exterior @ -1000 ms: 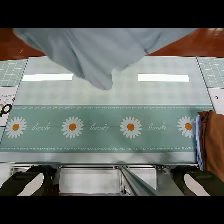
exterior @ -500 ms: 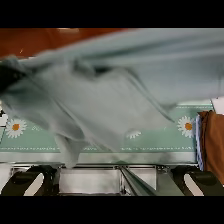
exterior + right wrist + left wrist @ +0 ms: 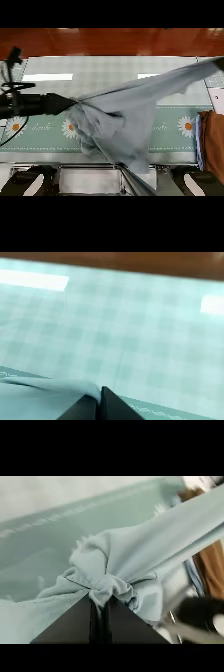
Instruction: Fold the shirts.
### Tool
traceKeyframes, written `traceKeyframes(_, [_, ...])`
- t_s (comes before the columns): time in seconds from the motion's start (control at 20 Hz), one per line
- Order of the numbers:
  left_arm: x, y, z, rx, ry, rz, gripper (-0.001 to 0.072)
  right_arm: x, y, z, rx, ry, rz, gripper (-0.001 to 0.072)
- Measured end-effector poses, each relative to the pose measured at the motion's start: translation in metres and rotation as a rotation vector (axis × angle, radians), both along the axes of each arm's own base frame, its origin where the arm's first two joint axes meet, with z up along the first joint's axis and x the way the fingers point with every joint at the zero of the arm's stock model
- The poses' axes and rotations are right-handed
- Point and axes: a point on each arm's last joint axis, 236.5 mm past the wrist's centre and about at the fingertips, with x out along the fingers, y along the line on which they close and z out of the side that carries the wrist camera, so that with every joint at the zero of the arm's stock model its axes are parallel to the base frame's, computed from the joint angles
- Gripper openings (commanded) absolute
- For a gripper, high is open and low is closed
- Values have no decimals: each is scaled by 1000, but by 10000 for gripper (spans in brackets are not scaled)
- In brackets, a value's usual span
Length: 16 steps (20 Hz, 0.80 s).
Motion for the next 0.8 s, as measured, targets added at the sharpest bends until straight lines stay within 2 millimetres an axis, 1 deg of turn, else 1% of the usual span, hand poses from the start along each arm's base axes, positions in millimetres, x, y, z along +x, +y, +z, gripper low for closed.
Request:
traceKeyframes(0.05, [19, 4, -19, 5, 20, 48, 35, 26, 4, -23, 23, 42, 2, 23])
traceKeyframes(0.15, [60, 14, -54, 18, 53, 148, 35, 73, 13, -63, 80, 110, 8, 23])
traceKeyframes(0.25, [99, 25, -85, 38, 83, 233, 35, 114, 24, -97, 146, 176, 14, 24])
traceKeyframes(0.3, [116, 30, -99, 48, 99, 261, 35, 131, 30, -110, 180, 202, 17, 26])
traceKeyframes(0.35, [129, 33, -112, 58, 118, 278, 35, 146, 35, -124, 214, 234, 20, 147])
traceKeyframes(0.4, [140, 35, -122, 65, 134, 290, 73, 158, 39, -138, 240, 264, 20, 364])
traceKeyframes(0.45, [151, 37, -131, 72, 147, 297, 358, 168, 40, -146, 262, 279, 16, 416])
traceKeyframes(0.5, [156, 37, -138, 77, 162, 293, 511, 174, 40, -155, 279, 300, 13, 416])
traceKeyframes(0.55, [163, 38, -142, 77, 168, 296, 511, 177, 39, -161, 294, 321, 10, 415])
traceKeyframes(0.6, [166, 40, -143, 86, 175, 282, 510, 177, 35, -164, 314, 341, 7, 409])
traceKeyframes(0.65, [168, 45, -141, 103, 179, 260, 509, 175, 28, -165, 323, 360, -1, 409])
traceKeyframes(0.7, [172, 54, -137, 122, 175, 252, 509, 170, 16, -167, 326, 390, -12, 409])
traceKeyframes(0.75, [176, 69, -132, 141, 182, 259, 509, 160, 4, -168, 321, 422, -18, 409])
traceKeyframes(0.8, [175, 82, -129, 148, 206, 259, 509, 147, -10, -171, 310, 460, -27, 409])
